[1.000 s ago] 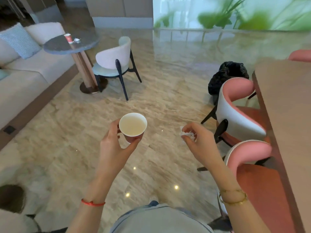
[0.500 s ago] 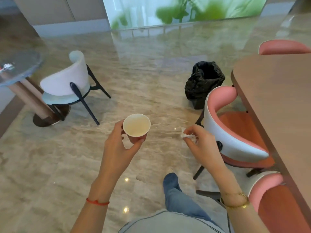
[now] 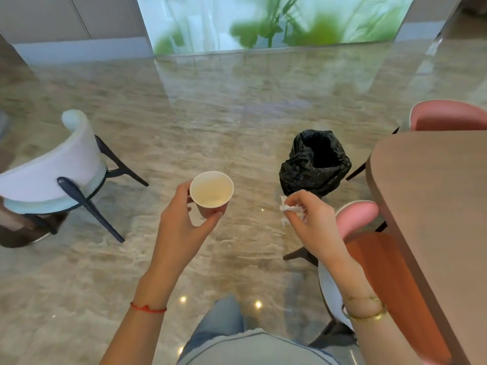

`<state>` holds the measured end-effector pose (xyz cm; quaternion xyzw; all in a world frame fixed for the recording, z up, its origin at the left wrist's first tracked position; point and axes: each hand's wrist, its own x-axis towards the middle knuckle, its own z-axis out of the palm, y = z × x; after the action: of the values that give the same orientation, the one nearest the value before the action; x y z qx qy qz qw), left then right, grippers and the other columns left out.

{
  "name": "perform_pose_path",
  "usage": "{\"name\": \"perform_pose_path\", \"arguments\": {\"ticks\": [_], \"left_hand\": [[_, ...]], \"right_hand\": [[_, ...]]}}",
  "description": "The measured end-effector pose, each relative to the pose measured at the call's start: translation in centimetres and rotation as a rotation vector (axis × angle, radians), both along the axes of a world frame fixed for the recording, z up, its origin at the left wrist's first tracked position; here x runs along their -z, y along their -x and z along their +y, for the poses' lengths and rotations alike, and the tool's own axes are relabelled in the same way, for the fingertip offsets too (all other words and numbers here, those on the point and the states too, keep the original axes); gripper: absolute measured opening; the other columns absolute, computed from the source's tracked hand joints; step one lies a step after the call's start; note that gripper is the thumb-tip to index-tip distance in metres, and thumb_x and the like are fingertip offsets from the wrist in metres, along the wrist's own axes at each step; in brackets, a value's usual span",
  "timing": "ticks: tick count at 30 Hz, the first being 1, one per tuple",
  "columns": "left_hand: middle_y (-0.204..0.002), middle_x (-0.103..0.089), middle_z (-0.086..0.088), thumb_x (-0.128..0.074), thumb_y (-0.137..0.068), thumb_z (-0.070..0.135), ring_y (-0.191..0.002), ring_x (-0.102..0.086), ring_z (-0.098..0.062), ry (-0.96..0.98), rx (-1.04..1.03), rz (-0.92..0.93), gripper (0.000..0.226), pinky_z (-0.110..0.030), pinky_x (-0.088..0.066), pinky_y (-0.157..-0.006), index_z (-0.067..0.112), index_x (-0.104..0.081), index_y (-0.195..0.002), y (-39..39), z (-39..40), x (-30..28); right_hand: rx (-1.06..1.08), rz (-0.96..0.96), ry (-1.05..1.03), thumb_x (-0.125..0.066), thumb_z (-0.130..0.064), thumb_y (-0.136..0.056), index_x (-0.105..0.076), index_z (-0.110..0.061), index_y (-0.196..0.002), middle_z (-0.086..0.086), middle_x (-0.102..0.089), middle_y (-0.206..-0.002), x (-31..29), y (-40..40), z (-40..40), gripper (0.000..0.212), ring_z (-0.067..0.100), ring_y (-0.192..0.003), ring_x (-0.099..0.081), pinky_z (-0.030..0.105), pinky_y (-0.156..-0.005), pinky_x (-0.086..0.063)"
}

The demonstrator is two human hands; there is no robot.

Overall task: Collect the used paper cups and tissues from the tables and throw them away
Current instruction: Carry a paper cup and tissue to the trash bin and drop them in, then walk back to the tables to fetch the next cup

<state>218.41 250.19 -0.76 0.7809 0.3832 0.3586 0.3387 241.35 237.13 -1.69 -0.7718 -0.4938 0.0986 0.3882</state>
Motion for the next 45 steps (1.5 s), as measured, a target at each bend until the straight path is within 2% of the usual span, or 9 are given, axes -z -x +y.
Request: {"name": "perform_pose_path", "arguments": {"ticks": [7, 14, 19, 22, 26, 33, 35, 39, 45], "left_hand": [[-0.112, -0.047, 0.043, -0.076, -0.071, 0.048, -0.105, -0.05, 0.015, -0.013, 0.114, 0.005, 0.065, -0.001, -0.041, -0.077, 0.051, -0.036, -0.122, -11.6, 14.3, 1.7], [-0.114, -0.052, 0.029, -0.08, -0.071, 0.039, -0.104, -0.056, -0.002, -0.022, 0.288, 0.033, 0.065, -0.011, -0.043, -0.081, 0.045, -0.039, -0.121, -25.9, 29.7, 1.0], [-0.113, -0.054, 0.025, -0.08, -0.068, 0.041, -0.104, -0.058, -0.007, 0.006, 0.464, 0.091, 0.067, -0.02, -0.047, -0.083, 0.042, -0.038, -0.119, -37.3, 37.0, 1.6], [-0.111, -0.054, 0.021, -0.083, -0.067, 0.036, -0.106, -0.058, -0.011, 0.002, 0.561, 0.139, 0.069, -0.033, -0.051, -0.088, 0.034, -0.041, -0.122, -44.4, 39.8, 3.0], [-0.11, -0.053, 0.017, -0.083, -0.066, 0.037, -0.106, -0.057, -0.015, -0.011, 0.659, 0.177, 0.069, -0.037, -0.051, -0.088, 0.028, -0.044, -0.123, -54.0, 42.5, 5.5], [-0.11, -0.053, 0.011, -0.084, -0.069, 0.032, -0.102, -0.053, -0.011, 0.103, 0.756, 0.244, 0.067, -0.005, -0.034, -0.073, 0.02, -0.046, -0.123, -70.0, 44.7, 9.6], [-0.111, -0.052, 0.012, -0.083, -0.068, 0.034, -0.102, -0.049, -0.009, 0.143, 0.764, 0.284, 0.067, -0.004, -0.033, -0.072, 0.021, -0.046, -0.122, -74.0, 45.1, 10.8], [-0.109, -0.051, 0.012, -0.085, -0.068, 0.034, -0.103, -0.05, -0.01, 0.215, 0.786, 0.367, 0.067, -0.007, -0.034, -0.072, 0.018, -0.048, -0.122, -80.0, 45.7, 13.3], [-0.143, -0.046, -0.002, -0.084, -0.072, 0.025, -0.134, -0.042, -0.019, 0.32, 0.875, 0.606, 0.087, -0.029, -0.034, -0.102, 0.015, -0.036, -0.144, -85.0, 46.9, 17.2]], "right_hand": [[0.103, 0.024, 0.023, -0.066, -0.014, -0.086, -0.061, -0.02, -0.092, -0.009, -0.063, -0.09, 2.3, -10.0, 11.5, 0.009, 0.005, -0.085, -0.057, 0.014, -0.071, -0.04], [0.273, 0.046, 0.002, -0.064, -0.017, -0.089, -0.061, -0.018, -0.093, -0.007, -0.063, -0.091, 2.0, -20.8, 23.4, 0.006, 0.006, -0.086, -0.058, 0.018, -0.071, -0.045], [0.432, 0.038, 0.004, -0.065, -0.017, -0.089, -0.061, -0.016, -0.092, -0.005, -0.063, -0.087, 2.9, -28.5, 27.9, 0.005, 0.004, -0.079, -0.058, 0.01, -0.065, -0.042], [0.525, 0.066, 0.038, -0.064, -0.017, -0.089, -0.061, -0.015, -0.09, -0.003, -0.063, -0.085, 4.1, -33.4, 29.7, 0.004, 0.007, -0.078, -0.059, 0.017, -0.065, -0.045], [0.633, 0.122, 0.077, -0.064, -0.017, -0.089, -0.061, -0.015, -0.09, -0.002, -0.063, -0.087, 6.3, -40.7, 31.9, 0.004, 0.01, -0.08, -0.059, 0.024, -0.069, -0.046], [0.724, 0.17, 0.161, -0.063, -0.019, -0.089, -0.058, -0.018, -0.089, -0.001, -0.063, -0.09, 10.5, -53.5, 35.9, 0.005, 0.013, -0.082, -0.059, 0.022, -0.066, -0.043], [0.734, 0.202, 0.201, -0.062, -0.018, -0.09, -0.058, -0.017, -0.09, 0.001, -0.063, -0.091, 11.8, -56.6, 36.8, 0.005, 0.014, -0.082, -0.06, 0.019, -0.063, -0.042], [0.694, 0.344, 0.339, -0.059, -0.019, -0.09, -0.057, -0.018, -0.097, -0.001, -0.061, -0.1, 14.5, -62.0, 37.6, 0.007, 0.018, -0.094, -0.06, 0.024, -0.075, -0.044], [0.643, 0.5, 0.478, -0.063, -0.024, -0.089, -0.058, -0.014, -0.121, 0.001, -0.061, -0.122, 16.8, -66.2, 37.4, 0.034, 0.019, -0.114, -0.056, 0.033, -0.096, -0.047]]}}
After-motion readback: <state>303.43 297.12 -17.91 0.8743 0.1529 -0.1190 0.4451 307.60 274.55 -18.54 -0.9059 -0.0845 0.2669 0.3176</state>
